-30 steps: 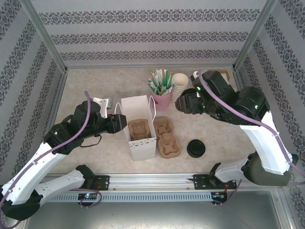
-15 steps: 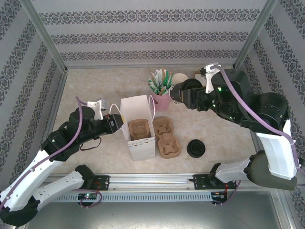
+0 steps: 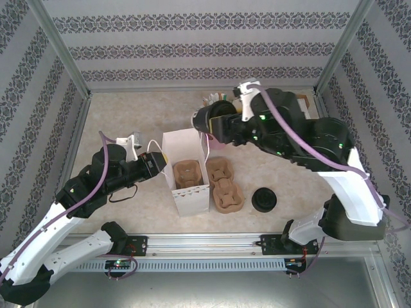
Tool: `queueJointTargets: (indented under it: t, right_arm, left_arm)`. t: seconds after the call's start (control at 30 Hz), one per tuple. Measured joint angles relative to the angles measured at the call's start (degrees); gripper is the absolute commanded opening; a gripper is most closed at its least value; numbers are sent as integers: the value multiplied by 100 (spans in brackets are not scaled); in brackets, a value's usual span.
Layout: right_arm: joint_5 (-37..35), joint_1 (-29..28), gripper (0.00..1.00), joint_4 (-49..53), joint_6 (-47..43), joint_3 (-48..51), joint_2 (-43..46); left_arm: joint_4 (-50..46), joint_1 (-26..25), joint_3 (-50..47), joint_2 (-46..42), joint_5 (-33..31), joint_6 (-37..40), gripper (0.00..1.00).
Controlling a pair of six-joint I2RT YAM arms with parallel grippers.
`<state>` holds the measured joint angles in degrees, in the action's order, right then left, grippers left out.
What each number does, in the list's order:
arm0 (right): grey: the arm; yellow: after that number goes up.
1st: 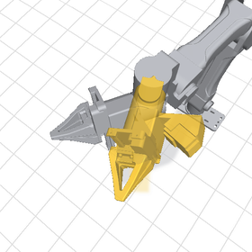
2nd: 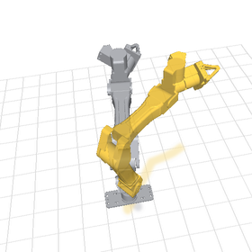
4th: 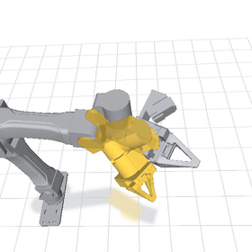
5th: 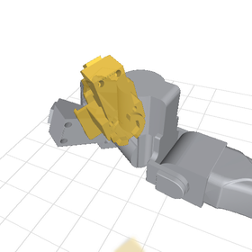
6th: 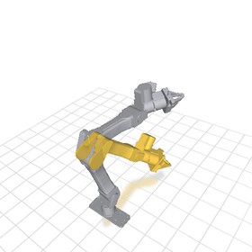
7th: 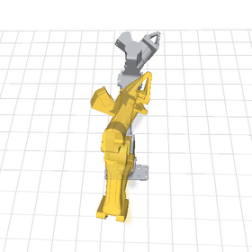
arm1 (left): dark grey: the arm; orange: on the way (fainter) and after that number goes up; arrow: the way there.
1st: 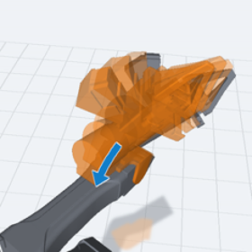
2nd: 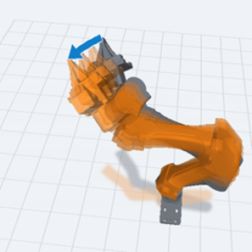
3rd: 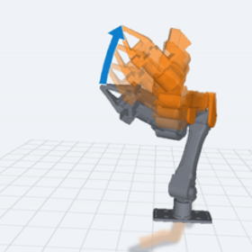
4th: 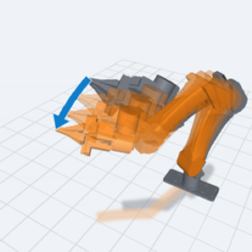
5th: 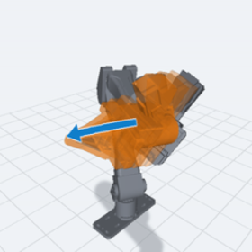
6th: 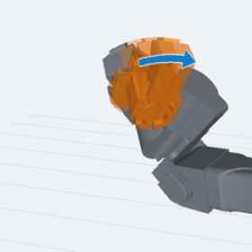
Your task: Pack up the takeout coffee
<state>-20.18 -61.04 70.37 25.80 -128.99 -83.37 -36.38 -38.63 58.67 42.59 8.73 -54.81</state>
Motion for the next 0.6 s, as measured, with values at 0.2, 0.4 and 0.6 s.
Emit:
queueJointTargets:
  t: [0.2,0.4,0.6]
  right_arm:
    - [-302,-520,66,-70,35,-544,-514]
    - [-789,-874,65,90,271,-824,-863]
    - [-1128,-975,66,529,658,-828,-1263]
  left_arm:
    - [0,0,-9,-24,-46,-37,30]
    - [0,0,-9,-149,-195,-76,43]
    - [-2,0,-9,-184,-262,-70,57]
